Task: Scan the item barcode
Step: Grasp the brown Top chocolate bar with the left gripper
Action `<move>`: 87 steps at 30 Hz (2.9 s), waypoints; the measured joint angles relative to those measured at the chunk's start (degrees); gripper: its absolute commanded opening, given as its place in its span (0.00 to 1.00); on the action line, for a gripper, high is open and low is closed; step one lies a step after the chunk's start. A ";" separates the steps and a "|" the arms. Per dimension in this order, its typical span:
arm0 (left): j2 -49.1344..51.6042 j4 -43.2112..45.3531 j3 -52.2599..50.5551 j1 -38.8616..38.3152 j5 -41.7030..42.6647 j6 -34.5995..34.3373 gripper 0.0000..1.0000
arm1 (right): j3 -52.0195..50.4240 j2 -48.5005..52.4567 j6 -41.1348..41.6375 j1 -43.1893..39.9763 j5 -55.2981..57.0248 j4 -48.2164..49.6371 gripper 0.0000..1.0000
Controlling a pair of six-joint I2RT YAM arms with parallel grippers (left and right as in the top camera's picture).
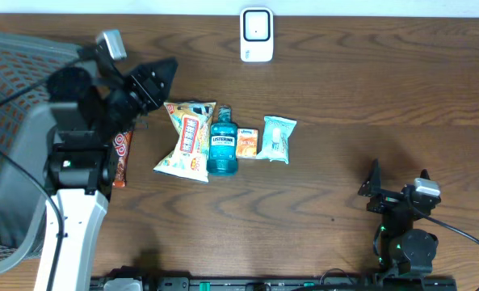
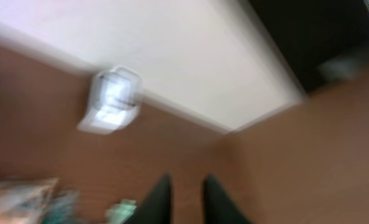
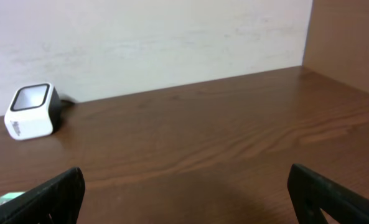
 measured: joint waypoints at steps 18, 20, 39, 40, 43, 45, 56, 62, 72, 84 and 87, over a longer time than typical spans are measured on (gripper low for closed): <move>14.60 -22.88 0.87 -0.33 -40.24 28.70 0.83 | 0.00 0.00 0.00 0.00 0.00 -0.02 0.99; 18.16 -24.06 0.85 -0.24 -41.07 29.03 0.83 | 0.00 0.00 0.00 0.00 0.02 -0.02 0.99; 27.26 -21.66 -0.68 0.02 -45.59 30.21 0.83 | 0.00 0.00 0.00 0.00 0.00 -0.02 0.99; 27.36 -21.16 -1.14 0.22 -45.72 30.21 0.83 | 0.00 0.00 0.00 0.00 0.00 -0.02 0.99; 27.96 -19.58 -3.21 1.38 -46.10 30.21 0.83 | 0.00 0.00 0.00 0.00 0.00 -0.02 0.99; 28.57 -19.06 -4.81 2.21 -46.21 30.21 0.83 | 0.00 0.00 0.00 0.00 0.00 -0.02 0.99; 31.23 -17.09 -8.83 2.82 -46.40 30.18 0.39 | 0.00 0.00 0.00 0.00 0.00 -0.02 0.99; 32.09 -16.79 -8.79 3.37 -47.01 28.92 0.07 | 0.00 0.00 0.00 0.00 0.00 -0.02 0.99; 26.60 -17.92 -8.20 3.28 -44.61 27.10 0.07 | 0.00 0.00 0.00 0.00 0.00 -0.02 0.99; 12.66 -17.84 -4.81 3.02 -41.22 26.86 0.07 | 0.00 0.00 0.00 0.00 0.00 -0.02 0.99; 12.66 -17.70 -4.81 3.02 -37.97 26.86 0.07 | 0.00 0.02 0.02 0.00 0.00 -0.02 0.99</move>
